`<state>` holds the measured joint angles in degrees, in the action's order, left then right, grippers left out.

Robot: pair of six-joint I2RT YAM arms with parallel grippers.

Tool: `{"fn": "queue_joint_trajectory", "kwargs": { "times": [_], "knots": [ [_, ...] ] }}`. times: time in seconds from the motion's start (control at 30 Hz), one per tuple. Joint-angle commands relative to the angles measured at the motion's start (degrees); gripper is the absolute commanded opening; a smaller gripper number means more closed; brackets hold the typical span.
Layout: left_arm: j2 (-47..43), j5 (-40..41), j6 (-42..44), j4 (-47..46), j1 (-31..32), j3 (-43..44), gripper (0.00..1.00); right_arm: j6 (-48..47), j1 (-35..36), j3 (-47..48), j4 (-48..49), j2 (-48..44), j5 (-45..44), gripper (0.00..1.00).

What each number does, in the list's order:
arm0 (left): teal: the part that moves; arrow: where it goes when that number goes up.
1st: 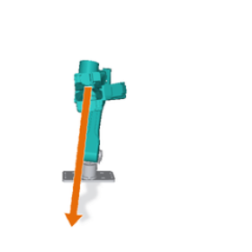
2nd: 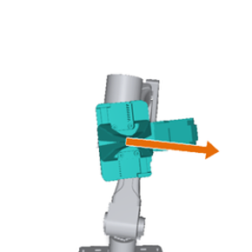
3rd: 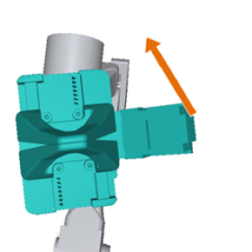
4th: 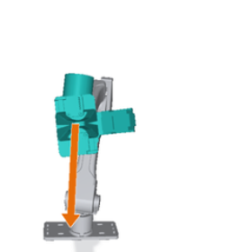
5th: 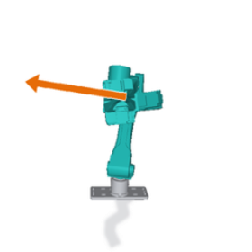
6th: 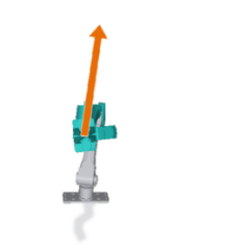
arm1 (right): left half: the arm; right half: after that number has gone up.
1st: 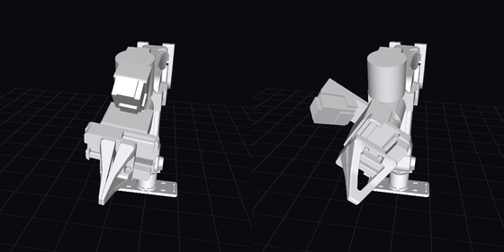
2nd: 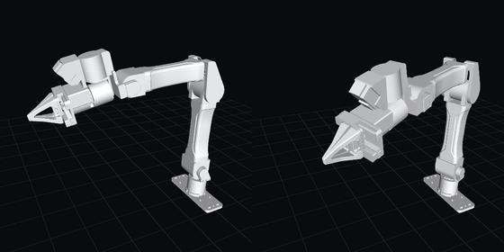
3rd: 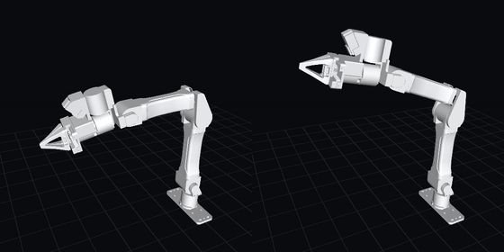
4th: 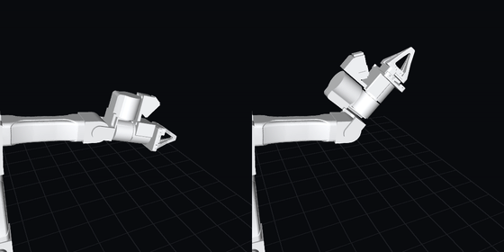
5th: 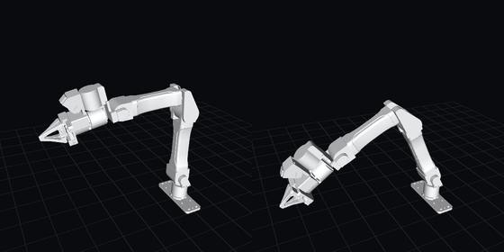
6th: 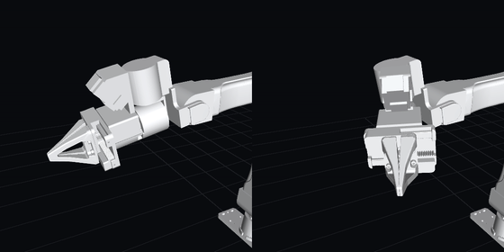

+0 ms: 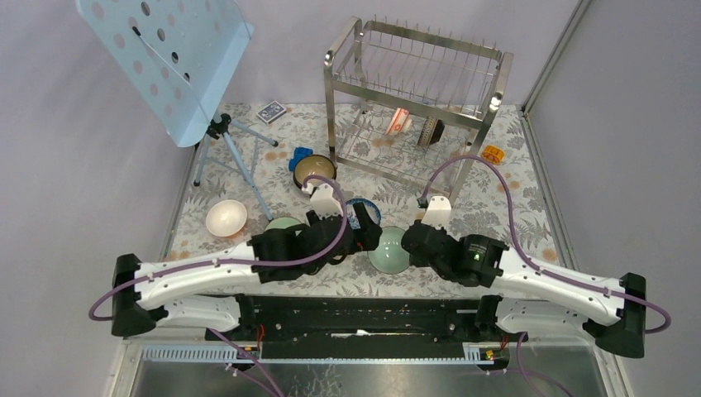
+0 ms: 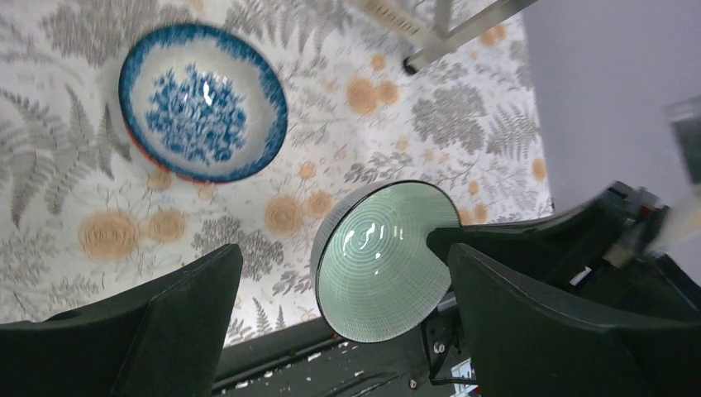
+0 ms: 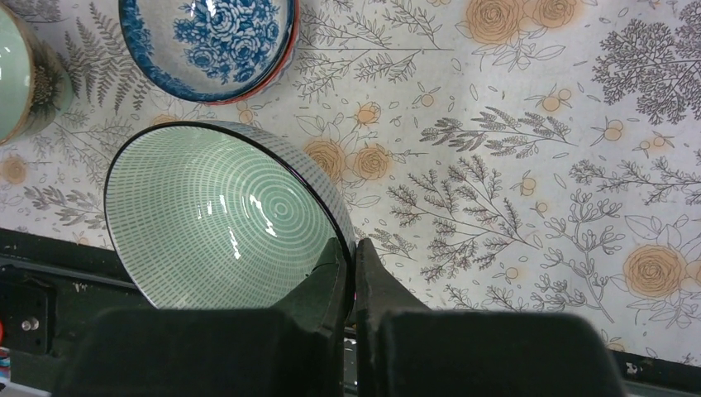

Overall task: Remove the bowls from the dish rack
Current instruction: Place the bowl with the bowl.

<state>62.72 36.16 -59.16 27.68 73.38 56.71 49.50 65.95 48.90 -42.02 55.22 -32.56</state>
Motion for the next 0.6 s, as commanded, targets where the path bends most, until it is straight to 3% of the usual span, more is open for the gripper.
{"fn": "queue_joint_trajectory", "kwargs": {
  "times": [0.0, 0.3, 0.4, 0.57],
  "knots": [
    [3.06, -8.13, -10.65, 5.83, -2.34, 1.41, 0.99, 4.17, 0.23, 4.05, 2.87, 1.89, -3.73, 0.0],
    [3.33, -7.4, -10.63, 7.81, -2.46, -0.48, 0.94, 6.03, -0.45, 4.11, 6.43, 3.14, -1.63, 0.0],
    [3.21, -7.87, -9.74, 6.69, -2.46, -1.69, 0.85, 6.04, -0.73, 4.26, 7.93, 4.0, -0.27, 0.0],
    [3.29, -7.48, -7.92, 5.89, -2.46, -1.81, 0.56, 6.04, -1.21, 4.61, 9.35, 5.18, 1.31, 0.0]
  ]
}}
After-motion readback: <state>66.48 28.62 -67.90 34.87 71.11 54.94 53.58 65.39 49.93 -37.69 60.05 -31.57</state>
